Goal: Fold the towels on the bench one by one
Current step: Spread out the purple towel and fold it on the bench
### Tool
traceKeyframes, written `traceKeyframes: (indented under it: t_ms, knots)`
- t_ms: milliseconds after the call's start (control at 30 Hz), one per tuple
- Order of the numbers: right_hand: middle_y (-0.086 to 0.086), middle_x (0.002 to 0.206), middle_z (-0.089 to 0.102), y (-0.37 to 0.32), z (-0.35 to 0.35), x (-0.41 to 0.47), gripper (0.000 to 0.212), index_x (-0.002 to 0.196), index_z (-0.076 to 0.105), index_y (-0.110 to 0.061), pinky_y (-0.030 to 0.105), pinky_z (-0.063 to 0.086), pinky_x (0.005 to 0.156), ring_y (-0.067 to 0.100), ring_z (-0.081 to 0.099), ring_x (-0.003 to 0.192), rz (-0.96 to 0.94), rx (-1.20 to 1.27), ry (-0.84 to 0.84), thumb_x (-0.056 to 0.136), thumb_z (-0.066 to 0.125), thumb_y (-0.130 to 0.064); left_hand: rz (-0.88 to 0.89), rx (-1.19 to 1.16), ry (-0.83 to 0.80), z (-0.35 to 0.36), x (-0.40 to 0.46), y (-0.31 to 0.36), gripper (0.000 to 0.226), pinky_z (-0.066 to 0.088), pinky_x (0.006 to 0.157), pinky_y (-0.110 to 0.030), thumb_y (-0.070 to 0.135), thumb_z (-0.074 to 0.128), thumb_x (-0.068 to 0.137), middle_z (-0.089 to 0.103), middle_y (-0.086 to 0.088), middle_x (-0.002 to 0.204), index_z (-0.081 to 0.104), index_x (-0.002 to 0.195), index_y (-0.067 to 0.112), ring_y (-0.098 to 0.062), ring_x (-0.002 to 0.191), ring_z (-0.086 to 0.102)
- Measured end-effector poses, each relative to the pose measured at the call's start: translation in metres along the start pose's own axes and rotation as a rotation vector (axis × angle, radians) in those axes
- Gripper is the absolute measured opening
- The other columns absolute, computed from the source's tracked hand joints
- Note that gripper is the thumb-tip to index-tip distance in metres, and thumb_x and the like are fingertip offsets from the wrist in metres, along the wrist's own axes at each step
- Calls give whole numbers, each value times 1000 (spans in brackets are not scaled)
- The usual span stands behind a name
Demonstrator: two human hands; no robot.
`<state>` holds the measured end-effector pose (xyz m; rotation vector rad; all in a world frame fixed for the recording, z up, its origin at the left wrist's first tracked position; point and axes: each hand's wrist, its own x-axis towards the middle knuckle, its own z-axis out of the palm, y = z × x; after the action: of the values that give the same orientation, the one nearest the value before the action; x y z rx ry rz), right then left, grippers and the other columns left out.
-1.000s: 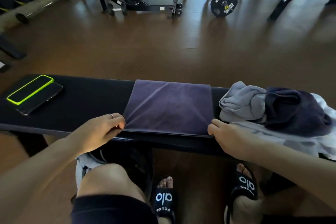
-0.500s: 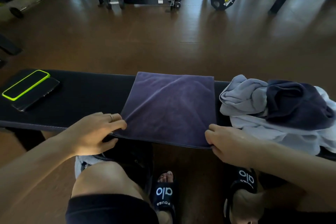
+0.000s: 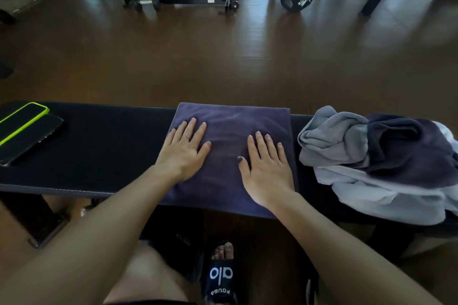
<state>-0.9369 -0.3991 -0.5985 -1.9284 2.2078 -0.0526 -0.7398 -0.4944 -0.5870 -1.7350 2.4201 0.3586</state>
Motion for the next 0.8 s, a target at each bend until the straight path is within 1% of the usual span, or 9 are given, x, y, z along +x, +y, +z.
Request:
traceKeyframes:
  t_ms: [100,200,300,367,433,500,600,667,800]
  knots:
    - [7,168,-10,-7,-7,2,67,160,-6,-17,45,-6,125,24,-12,154,0,16,-21,104,10,-52,-5,-20,-17,-8,0,5,64,-9,126,-39,58,12,104,-13,2,170,-5,161,34,-18,156,-14]
    - [7,168,-8,-23,-18,13,67,161,-3,-18,46,-3,125,23,-11,155,-59,49,67,105,12,-51,42,-35,118,-19,8,20,62,-7,126,-39,53,16,107,-7,1,170,-1,162,32,-19,157,-10]
    - [6,168,-6,-30,-24,39,64,161,-1,-17,45,-3,126,21,-10,155,-104,79,130,106,15,-47,114,49,191,-21,29,25,60,-9,126,-41,52,14,107,-10,2,170,-3,161,36,-20,156,-13]
    - [6,168,-7,-18,-22,52,64,161,-2,-16,44,-3,126,21,-10,155,-31,89,107,106,14,-45,48,43,134,-16,43,15,60,-8,126,-43,55,12,105,-11,2,170,-4,161,39,-20,156,-13]
    - [6,168,-9,0,-16,55,65,160,-3,-13,43,-4,126,21,-11,155,78,77,22,106,13,-45,-39,24,16,-11,49,4,62,-8,126,-44,58,12,104,-12,2,170,-5,160,40,-20,156,-13]
    - [7,168,-7,6,-14,54,65,160,0,-12,44,-4,125,22,-10,155,118,61,0,106,13,-46,-56,48,-43,-15,52,3,65,-7,126,-45,60,12,103,-13,0,170,-6,161,37,-22,156,-13]
    - [7,169,0,-6,-26,72,66,161,4,-13,44,-2,126,22,-4,155,52,82,149,106,16,-47,-32,-5,110,-30,61,17,66,-6,126,-43,59,15,104,-7,-2,171,0,163,32,-22,157,-9]
    - [6,169,2,-4,-31,90,64,161,5,-14,44,0,126,22,-2,155,12,87,190,106,16,-46,3,2,197,-30,70,22,64,-9,126,-42,57,15,105,-9,-1,170,-2,162,34,-21,156,-12]
    - [3,169,-1,27,-17,103,62,161,3,-14,40,-4,126,19,-6,155,145,68,15,106,12,-42,-56,20,120,-10,78,12,63,-4,126,-45,59,15,103,4,-2,171,6,162,37,-23,157,-3]
